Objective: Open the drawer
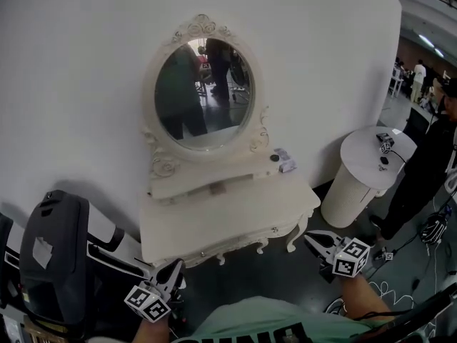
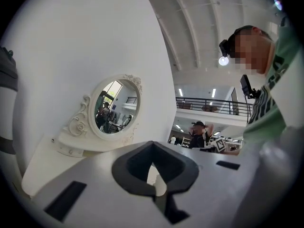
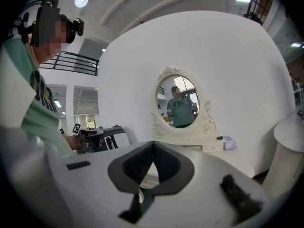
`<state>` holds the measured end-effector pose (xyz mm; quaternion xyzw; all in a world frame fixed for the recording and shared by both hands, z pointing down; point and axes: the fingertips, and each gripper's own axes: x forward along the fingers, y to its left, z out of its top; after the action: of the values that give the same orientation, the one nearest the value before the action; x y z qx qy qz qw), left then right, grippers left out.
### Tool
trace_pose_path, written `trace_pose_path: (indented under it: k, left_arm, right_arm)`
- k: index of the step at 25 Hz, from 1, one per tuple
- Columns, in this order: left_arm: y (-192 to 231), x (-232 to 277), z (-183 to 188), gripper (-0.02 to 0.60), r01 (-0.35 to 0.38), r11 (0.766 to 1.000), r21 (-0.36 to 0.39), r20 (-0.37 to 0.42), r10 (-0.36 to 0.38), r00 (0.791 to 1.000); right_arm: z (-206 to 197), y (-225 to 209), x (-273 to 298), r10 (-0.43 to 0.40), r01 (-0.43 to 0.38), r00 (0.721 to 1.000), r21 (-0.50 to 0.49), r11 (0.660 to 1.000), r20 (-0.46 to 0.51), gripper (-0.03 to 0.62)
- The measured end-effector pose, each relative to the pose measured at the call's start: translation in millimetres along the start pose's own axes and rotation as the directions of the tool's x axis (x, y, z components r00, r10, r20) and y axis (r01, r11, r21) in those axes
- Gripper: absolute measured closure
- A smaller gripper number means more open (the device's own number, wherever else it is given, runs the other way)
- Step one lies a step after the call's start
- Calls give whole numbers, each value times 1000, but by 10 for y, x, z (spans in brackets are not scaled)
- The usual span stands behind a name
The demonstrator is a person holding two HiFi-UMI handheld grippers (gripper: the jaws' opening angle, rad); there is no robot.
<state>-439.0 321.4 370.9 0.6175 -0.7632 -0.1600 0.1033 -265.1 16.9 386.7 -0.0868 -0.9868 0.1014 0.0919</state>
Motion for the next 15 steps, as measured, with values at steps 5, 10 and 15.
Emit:
trace_pose_path:
  k: [5, 10, 15]
  left_arm:
    - [198, 404, -52, 574, -19, 1000, -4, -7, 19, 1000]
    - [206, 1040, 57, 574, -67, 997, 28, 7, 67, 998]
    - [187, 1659, 146, 574, -145, 989, 30, 23, 145, 989]
  right_arm:
    - [48, -454, 221, 20, -20, 1000, 15, 1000, 12, 588]
    - [282, -1091, 561, 103, -102, 995, -25, 994, 11, 588]
    - [597, -1688, 834, 208, -207, 978, -93, 974, -5, 588]
